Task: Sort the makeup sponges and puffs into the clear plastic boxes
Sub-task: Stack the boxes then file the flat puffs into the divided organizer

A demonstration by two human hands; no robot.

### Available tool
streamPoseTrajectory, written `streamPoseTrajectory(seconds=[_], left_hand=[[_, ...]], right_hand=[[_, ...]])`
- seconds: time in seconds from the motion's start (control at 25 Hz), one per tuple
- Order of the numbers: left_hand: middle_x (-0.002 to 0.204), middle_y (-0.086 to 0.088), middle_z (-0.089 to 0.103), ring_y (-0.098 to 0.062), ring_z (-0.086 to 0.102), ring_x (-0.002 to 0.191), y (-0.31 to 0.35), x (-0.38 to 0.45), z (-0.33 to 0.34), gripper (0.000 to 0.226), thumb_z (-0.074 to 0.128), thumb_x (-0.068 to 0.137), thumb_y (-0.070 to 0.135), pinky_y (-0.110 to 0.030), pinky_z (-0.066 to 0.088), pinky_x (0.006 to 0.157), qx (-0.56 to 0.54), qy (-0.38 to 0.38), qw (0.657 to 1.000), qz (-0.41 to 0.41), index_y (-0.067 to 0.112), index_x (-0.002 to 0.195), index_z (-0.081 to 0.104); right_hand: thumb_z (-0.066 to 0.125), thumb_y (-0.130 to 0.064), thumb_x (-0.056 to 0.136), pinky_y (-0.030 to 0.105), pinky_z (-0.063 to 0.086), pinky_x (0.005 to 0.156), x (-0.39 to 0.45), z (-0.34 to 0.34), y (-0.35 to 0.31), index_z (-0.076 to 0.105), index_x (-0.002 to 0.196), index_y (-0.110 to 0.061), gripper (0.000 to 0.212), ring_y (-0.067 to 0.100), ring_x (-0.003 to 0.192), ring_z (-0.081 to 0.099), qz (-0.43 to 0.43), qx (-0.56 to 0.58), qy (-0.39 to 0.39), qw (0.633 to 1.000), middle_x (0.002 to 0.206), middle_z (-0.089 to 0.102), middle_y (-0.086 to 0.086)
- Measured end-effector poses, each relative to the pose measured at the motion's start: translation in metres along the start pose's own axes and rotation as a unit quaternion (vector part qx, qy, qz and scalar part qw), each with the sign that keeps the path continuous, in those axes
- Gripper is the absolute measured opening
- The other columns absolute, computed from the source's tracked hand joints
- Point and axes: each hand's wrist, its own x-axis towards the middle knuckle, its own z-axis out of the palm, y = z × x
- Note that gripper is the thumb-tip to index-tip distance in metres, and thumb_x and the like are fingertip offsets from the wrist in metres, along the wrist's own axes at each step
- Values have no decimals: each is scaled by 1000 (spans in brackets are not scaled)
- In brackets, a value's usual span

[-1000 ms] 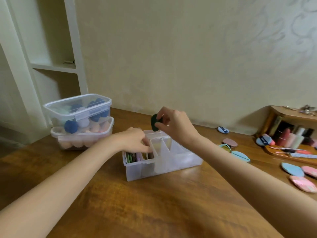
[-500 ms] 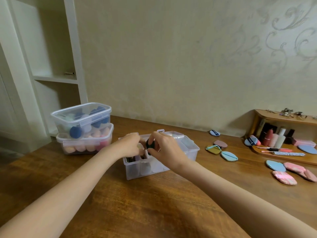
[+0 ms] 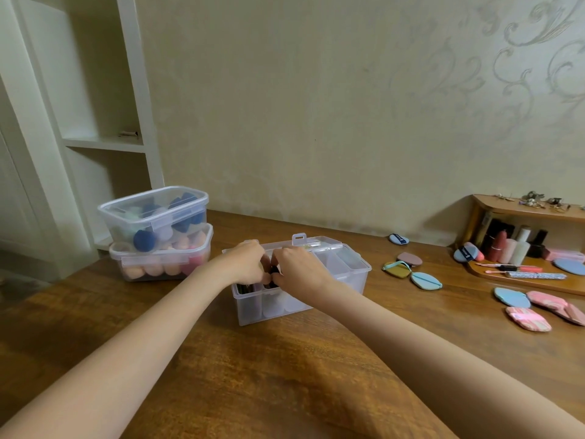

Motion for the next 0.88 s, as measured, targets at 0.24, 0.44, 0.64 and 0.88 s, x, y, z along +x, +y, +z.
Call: streamPoseTrajectory(seconds=[0.24, 0.44, 0.64, 0.88], left_hand=[[106, -11, 63, -20, 62, 88, 9, 5, 2, 18, 61, 84, 13, -21, 46, 64, 27, -35, 998, -36, 9, 102, 67], [106, -11, 61, -16, 58, 80, 9, 6, 2, 19, 54, 90, 8, -17, 40, 55, 62, 1, 998, -7, 7, 107, 63], [121, -6, 55, -19, 59, 101, 1, 2, -2, 18, 51, 93, 9, -24, 48, 77, 41, 23, 998, 39, 12, 99, 68], [130, -3, 56, -19, 53, 117, -5, 1, -6, 22, 59, 89, 14, -26, 43, 86, -3, 12, 999, 41, 16, 108, 69]], right_hand=[[49, -8, 91, 19, 35, 51, 2, 1, 12, 69, 105, 0, 26, 16, 56, 46, 4, 80, -42, 996, 73, 63, 13], [48, -9, 93, 26, 47, 63, 1, -2, 12, 67, 110, -1, 27, 25, 74, 57, -2, 81, -43, 996, 99, 69, 19], [48, -11, 93, 27, 49, 66, 1, -8, 12, 64, 116, -5, 29, 26, 78, 60, -23, 65, -75, 995, 100, 68, 17], [41, -12, 94, 28, 41, 66, 11, -5, 6, 65, 110, 1, 32, 22, 77, 52, -13, -27, -165, 986, 103, 66, 20]])
